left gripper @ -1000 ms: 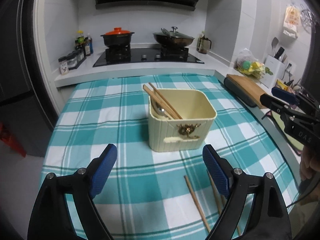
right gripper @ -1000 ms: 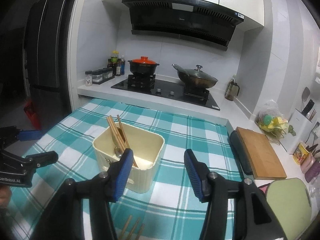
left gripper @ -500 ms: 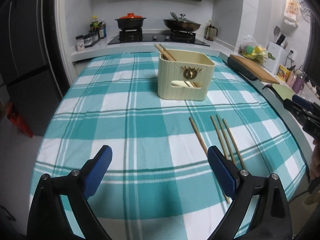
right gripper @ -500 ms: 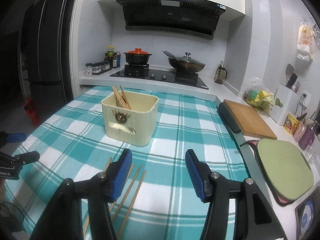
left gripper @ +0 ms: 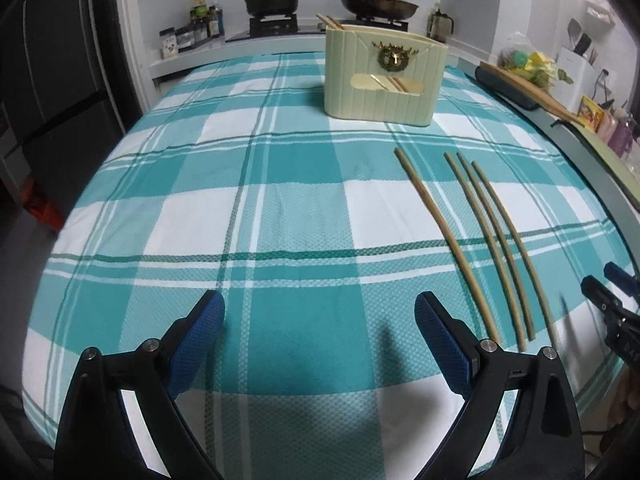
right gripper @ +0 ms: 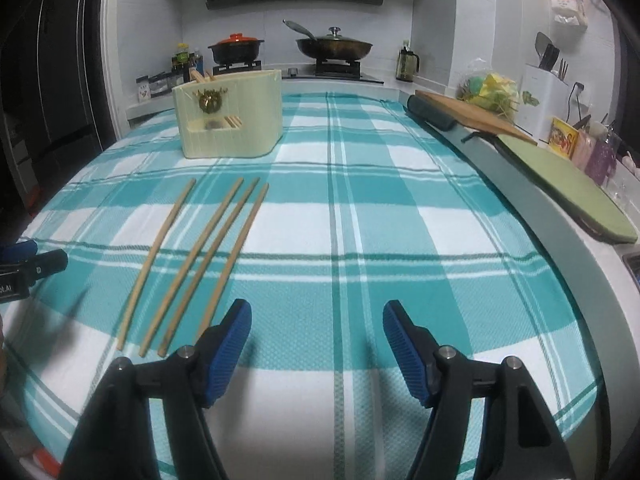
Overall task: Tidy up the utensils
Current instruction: 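Withdraw both open tools back over the remaining chopsticks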
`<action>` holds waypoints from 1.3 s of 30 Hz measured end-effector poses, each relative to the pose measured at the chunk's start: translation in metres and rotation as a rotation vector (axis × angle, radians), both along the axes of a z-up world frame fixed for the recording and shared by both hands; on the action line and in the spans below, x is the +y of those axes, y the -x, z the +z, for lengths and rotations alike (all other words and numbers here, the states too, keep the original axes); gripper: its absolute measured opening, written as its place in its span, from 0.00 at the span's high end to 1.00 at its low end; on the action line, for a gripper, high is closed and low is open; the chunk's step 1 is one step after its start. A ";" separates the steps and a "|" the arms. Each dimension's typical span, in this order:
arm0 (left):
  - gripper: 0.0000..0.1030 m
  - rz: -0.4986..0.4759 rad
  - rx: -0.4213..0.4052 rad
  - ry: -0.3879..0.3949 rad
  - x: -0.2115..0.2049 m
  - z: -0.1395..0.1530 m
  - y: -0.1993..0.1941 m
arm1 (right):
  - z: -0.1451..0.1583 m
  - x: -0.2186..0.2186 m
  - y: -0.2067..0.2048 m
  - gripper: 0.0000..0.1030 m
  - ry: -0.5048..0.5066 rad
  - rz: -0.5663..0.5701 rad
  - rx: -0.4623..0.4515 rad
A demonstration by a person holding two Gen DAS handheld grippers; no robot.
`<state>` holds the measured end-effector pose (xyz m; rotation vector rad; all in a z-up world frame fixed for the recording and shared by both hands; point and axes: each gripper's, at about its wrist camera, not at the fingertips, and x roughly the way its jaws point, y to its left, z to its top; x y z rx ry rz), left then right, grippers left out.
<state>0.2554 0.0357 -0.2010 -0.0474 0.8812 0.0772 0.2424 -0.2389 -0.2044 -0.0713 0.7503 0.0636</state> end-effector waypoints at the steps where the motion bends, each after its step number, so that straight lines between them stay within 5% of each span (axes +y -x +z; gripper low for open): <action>1: 0.06 0.003 0.013 -0.004 0.000 -0.003 -0.003 | -0.004 -0.001 0.000 0.32 -0.001 -0.006 0.011; 11: 0.06 -0.040 0.146 -0.022 -0.007 -0.030 -0.030 | -0.030 -0.010 -0.011 0.31 -0.007 -0.053 0.092; 28: 0.00 -0.013 0.114 -0.008 -0.008 -0.034 -0.021 | -0.034 -0.013 -0.012 0.18 -0.018 -0.067 0.052; 39: 0.00 -0.010 0.109 -0.002 -0.008 -0.034 -0.021 | -0.034 -0.012 -0.012 0.18 -0.015 -0.069 0.054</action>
